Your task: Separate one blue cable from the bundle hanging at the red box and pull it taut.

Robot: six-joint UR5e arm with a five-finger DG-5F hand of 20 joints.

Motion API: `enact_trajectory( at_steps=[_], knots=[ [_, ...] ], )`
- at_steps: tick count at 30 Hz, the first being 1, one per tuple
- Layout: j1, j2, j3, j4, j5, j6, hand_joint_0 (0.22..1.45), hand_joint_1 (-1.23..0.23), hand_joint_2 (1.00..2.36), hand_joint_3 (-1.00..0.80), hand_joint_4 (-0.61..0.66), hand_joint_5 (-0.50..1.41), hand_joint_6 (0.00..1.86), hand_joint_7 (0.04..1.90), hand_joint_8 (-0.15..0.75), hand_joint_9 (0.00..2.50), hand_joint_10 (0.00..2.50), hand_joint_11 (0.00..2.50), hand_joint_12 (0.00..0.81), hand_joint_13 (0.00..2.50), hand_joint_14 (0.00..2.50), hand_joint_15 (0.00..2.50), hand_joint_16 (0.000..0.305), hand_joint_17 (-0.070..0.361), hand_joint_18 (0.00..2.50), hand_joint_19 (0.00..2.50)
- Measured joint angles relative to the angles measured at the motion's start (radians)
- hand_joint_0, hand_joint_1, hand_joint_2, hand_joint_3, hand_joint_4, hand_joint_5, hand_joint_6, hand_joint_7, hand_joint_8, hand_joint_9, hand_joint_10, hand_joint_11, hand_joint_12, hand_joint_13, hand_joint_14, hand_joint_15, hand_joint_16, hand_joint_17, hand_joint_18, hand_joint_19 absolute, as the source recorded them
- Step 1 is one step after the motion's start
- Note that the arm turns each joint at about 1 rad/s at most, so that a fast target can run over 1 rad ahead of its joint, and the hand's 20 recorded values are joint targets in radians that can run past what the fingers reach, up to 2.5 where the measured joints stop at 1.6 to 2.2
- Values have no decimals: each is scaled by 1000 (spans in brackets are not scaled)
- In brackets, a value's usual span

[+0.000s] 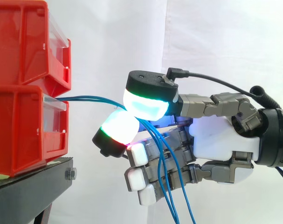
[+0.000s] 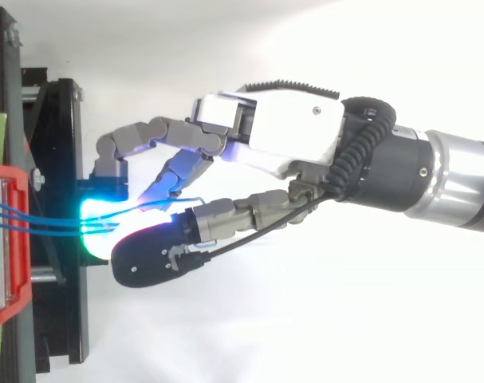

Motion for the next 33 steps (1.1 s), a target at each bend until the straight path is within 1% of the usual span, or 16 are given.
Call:
enact_trajectory(
  at_steps=[3, 4, 5, 6, 8, 11, 12, 15, 17, 20, 24, 26, 28, 30, 32, 33],
  knots=[
    [0, 0, 0, 0, 1, 0, 673, -792, 1011, -362, 165, -198, 771, 1042, 319, 957, 18, 743, 394, 972, 22, 599, 44, 98, 845, 533],
    [0, 0, 0, 0, 1, 0, 656, -776, 1005, -452, 175, -208, 810, 973, 318, 957, 20, 739, 394, 974, 21, 597, 44, 98, 845, 533],
    [0, 0, 0, 0, 1, 0, 626, -736, 1000, -500, 176, -207, 819, 966, 321, 962, 20, 745, 390, 976, 23, 600, 43, 98, 843, 543],
    [0, 0, 0, 0, 1, 0, 614, -721, 1000, -500, 180, -206, 820, 961, 320, 967, 21, 740, 396, 976, 22, 599, 43, 98, 842, 550],
    [0, 0, 0, 0, 1, 0, 563, -616, 1000, -500, 182, -204, 821, 966, 333, 982, 19, 746, 400, 982, 22, 604, 45, 100, 846, 552],
    [0, 0, 0, 0, 0, -1, 533, -523, 1000, -500, 192, -202, 817, 959, 336, 992, 17, 751, 408, 996, 20, 607, 46, 104, 859, 545],
    [0, 0, 0, 0, 0, -1, 532, -506, 1000, -500, 186, -202, 815, 964, 339, 992, 20, 749, 408, 1000, 22, 605, 46, 104, 861, 545],
    [0, 0, 0, 0, 0, -1, 590, -441, 1000, -500, 173, -200, 809, 978, 334, 1000, 19, 748, 400, 995, 20, 613, 44, 99, 842, 569],
    [0, 1, 0, 0, 0, -1, 636, -505, 1011, -376, 166, -198, 808, 983, 333, 1011, 20, 754, 397, 995, 22, 607, 44, 99, 841, 563],
    [0, 0, 0, 0, 0, 0, 628, -567, 1020, -223, 167, -201, 808, 991, 331, 992, 21, 771, 393, 988, 21, 618, 45, 102, 838, 573],
    [0, 0, 0, 1, 0, -1, 643, -661, 1023, -138, 165, -207, 815, 980, 334, 982, 20, 774, 398, 992, 21, 619, 45, 102, 840, 572],
    [1, 1, 0, 2, -1, -2, 676, -700, 1024, -130, 160, -213, 827, 956, 328, 962, 22, 794, 402, 1001, 22, 624, 46, 103, 849, 556],
    [1, 1, 0, 4, -1, -2, 742, -723, 1024, -127, 167, -224, 844, 889, 317, 942, 19, 881, 393, 1022, 24, 660, 46, 103, 842, 566],
    [1, 1, 0, 4, -1, -2, 773, -721, 1019, -220, 184, -226, 845, 859, 312, 941, 21, 922, 390, 1035, 24, 680, 45, 101, 839, 564],
    [1, 1, 0, 3, -2, -2, 792, -783, 1012, -359, 187, -231, 852, 882, 307, 934, 18, 938, 396, 1037, 21, 665, 44, 98, 852, 519],
    [1, 1, 0, 3, -2, -2, 795, -786, 1010, -380, 187, -232, 854, 883, 306, 933, 17, 937, 395, 1039, 22, 668, 44, 98, 854, 518]
  ],
)
